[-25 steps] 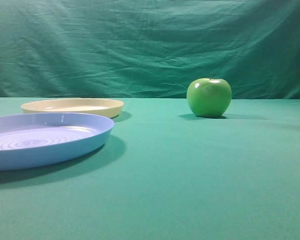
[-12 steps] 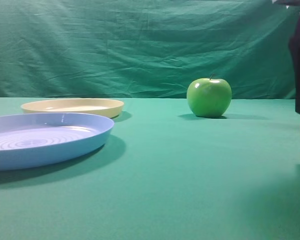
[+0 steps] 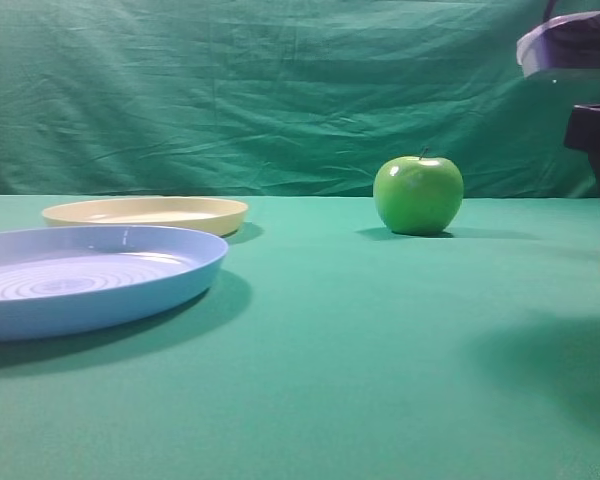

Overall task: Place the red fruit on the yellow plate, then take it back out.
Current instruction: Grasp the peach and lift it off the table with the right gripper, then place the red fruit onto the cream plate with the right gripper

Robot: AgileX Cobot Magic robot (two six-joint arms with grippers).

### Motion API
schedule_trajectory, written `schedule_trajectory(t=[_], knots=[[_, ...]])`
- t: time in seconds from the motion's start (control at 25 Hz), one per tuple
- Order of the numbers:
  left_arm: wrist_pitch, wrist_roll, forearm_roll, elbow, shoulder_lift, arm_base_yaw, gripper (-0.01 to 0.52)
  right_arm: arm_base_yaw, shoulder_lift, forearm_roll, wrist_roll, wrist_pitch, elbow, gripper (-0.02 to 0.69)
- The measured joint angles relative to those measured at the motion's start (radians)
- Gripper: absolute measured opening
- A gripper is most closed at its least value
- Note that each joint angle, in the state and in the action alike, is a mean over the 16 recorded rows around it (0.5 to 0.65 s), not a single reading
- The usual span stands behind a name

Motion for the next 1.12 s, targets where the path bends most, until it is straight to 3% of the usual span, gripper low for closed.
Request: schedule_trajectory(t=[0.32,0.72,1.12], knots=[[0.000,0.000,0.000,0.000,0.000,0.000,0.000,0.037,0.109,0.113,-0.125,0.066,-0.378,0.189],[0.000,0.000,0.000,0.000,0.000,0.000,0.000,0.184,0.463,0.207,-0.259,0.111,-0.868,0.190],[0.000,0.000,0.000,0.000,0.000,0.000,0.000,0.281,0.757,0.262,-0.338,0.050,-1.098,0.194]])
